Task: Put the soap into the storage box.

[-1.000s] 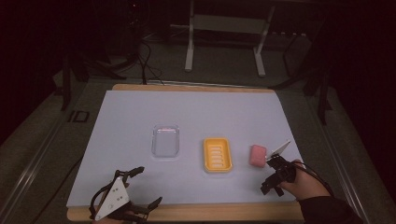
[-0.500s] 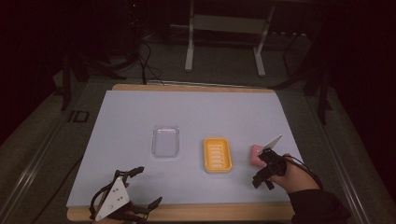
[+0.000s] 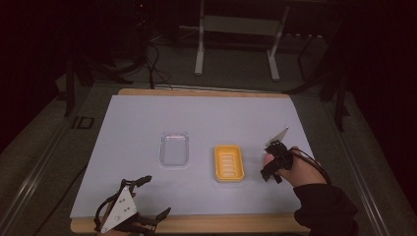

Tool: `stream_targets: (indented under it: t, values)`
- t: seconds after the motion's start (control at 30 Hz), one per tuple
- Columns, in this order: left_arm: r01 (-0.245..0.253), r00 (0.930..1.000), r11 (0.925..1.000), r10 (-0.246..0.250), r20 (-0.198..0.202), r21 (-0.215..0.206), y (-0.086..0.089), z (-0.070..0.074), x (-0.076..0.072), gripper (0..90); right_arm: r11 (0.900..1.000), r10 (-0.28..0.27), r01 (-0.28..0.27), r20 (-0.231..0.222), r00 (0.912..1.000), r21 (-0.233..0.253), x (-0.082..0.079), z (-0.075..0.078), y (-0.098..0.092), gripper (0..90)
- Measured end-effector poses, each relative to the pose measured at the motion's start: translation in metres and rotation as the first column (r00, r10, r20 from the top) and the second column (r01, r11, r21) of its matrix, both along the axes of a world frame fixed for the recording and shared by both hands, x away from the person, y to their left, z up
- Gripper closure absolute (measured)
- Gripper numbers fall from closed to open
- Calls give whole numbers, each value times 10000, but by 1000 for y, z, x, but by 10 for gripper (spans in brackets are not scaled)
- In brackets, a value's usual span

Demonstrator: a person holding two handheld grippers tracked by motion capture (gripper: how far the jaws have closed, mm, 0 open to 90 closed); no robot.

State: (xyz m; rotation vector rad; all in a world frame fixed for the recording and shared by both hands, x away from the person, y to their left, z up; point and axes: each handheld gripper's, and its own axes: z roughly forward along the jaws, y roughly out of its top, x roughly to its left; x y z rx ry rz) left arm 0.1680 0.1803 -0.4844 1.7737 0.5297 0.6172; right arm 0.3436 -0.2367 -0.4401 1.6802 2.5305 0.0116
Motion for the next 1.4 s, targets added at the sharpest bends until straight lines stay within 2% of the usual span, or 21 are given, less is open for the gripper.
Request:
stream_targets:
  t: [0.03, 0.07, 0.13, 0.2, 0.23, 0.27, 0.33, 0.37, 0.4, 0.43, 0.53, 0.67, 0.7, 0.73, 0.87, 0.93, 1.0, 1.17, 1.23, 1.33, 1.4]
  values:
    - [5, 10000, 10000, -5, -13, -2, 0, 0, 0, 4, 9994, 250, -237, 474, 9986, -260, 2, 3, 1, 164]
    - [3, 10000, 10000, -3, -2, 7, 0, 0, 0, 4, 9986, 333, -302, 721, 9968, -435, 5, 5, 1, 156]
    - [22, 10000, 10000, -22, 3, 3, 0, 0, 0, 4, 9981, 259, -214, 785, 9966, -571, 8, 8, 1, 167]
    - [20, 10000, 10000, -20, 4, 21, 0, 0, 0, 4, 9961, -514, 550, 526, 9973, -688, 11, 9, 1, 184]
    - [24, 10000, 10000, -24, 5, 28, 0, 0, 0, 4, 9933, -796, 842, 601, 9950, -790, 13, 10, 1, 192]
    - [30, 10000, 10000, -30, 4, 26, 0, 0, 0, 4, 9875, -1292, 1348, 706, 9891, -813, 14, 11, 1, 218]
    - [27, 10000, 10000, -27, 0, 53, 0, 0, 0, 4, 9766, -2108, 2138, 926, 9731, -232, 17, 12, -1, 236]
    - [25, 10000, 10000, -25, 3, 71, 0, 0, 0, 4, 9655, -2596, 2604, 958, 9610, 45, 17, 12, -1, 228]
    - [36, 10000, 10000, -36, -5, 69, 0, 0, 0, 4, 9610, -2763, 2760, 781, 9579, 148, 18, 11, -2, 245]
    - [32, 10000, 10000, -32, -6, 71, 0, 0, 0, 4, 9607, -2771, 2772, 795, 9575, 100, 20, 9, -2, 250]
    - [31, 10000, 10000, -31, -10, 91, -1, 0, 0, 4, 9546, -2979, 2975, 426, 9537, 148, 25, 1, -2, 230]
    - [63, 10000, 9998, -63, 9, 201, -1, 0, 0, 4, 9487, -3159, 3144, 617, 9468, 330, 34, -10, -4, 230]
    - [69, 10000, 9997, -69, 7, 221, -1, 0, 0, 4, 9423, -3340, 3317, 571, 9409, 460, 36, -11, -4, 213]
    - [69, 10000, 9997, -69, 7, 221, -1, 0, 0, 4, 9423, -3340, 3317, 571, 9409, 460, 36, -11, -4, 213]
    - [38, 10000, 9994, -39, 16, 340, -2, -1, 0, 4, 9307, -3634, 3610, 378, 9309, 590, 46, -21, -4, 215]
    - [35, 10000, 9993, -36, 32, 359, -3, -1, -1, 4, 9216, -3844, 3809, 407, 9222, 742, 49, -28, -4, 216]
    - [50, 10000, 9993, -52, 39, 365, -2, -1, -1, 4, 9163, -3985, 3954, 466, 9160, 635, 51, -33, -6, 216]
    - [70, 10000, 9993, -71, 37, 378, -3, -1, -1, 4, 9092, -4156, 4112, 799, 9060, 655, 55, -42, -10, 212]
    - [72, 10000, 9992, -73, 27, 384, -3, -1, -1, 4, 9020, -4308, 4254, 882, 8981, 735, 56, -44, -11, 236]
    - [74, 10000, 9992, -75, 28, 394, -3, -1, 0, 4, 9034, -4278, 4234, 777, 9005, 675, 56, -47, -11, 229]
    - [75, 10000, 9992, -76, 22, 402, -3, -1, -1, 4, 9044, -4267, 4248, 723, 9015, 400, 57, -52, -10, 250]
